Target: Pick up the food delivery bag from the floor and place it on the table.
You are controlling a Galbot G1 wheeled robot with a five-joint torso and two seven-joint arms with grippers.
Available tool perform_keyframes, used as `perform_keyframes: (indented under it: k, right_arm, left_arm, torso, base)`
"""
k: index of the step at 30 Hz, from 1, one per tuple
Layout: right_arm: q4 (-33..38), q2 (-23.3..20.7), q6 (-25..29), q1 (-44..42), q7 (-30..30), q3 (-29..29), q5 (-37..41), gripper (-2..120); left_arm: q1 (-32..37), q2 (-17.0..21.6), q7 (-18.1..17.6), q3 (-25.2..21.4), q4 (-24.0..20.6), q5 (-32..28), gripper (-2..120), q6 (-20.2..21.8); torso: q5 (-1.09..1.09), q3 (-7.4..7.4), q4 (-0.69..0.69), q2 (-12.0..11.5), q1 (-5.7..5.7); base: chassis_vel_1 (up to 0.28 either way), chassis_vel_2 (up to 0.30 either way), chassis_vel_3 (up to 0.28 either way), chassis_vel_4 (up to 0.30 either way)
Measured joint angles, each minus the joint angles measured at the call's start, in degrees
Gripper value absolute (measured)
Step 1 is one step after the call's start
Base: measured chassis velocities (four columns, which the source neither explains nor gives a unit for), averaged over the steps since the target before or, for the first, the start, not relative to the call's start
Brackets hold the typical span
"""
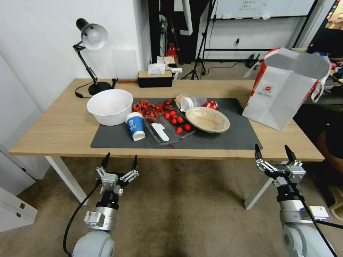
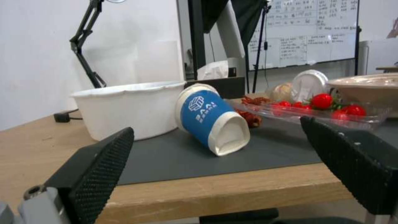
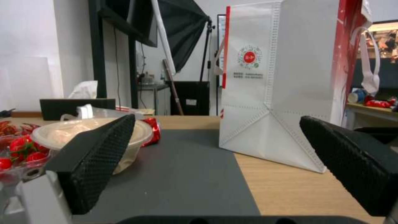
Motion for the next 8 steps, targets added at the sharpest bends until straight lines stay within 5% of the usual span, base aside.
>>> perform_keyframes:
  k: [8]
  right_arm:
    - [0.0, 0.0, 0.0, 0.0, 0.0, 0.0, 0.0, 100]
  left_arm:
    - [0.0, 0.0, 0.0, 0.0, 0.0, 0.0, 100, 0.0]
  torso:
    - [0.00, 0.00, 0.00, 0.0, 0.00]
  base:
    - [0.000, 0.000, 0.000, 0.000]
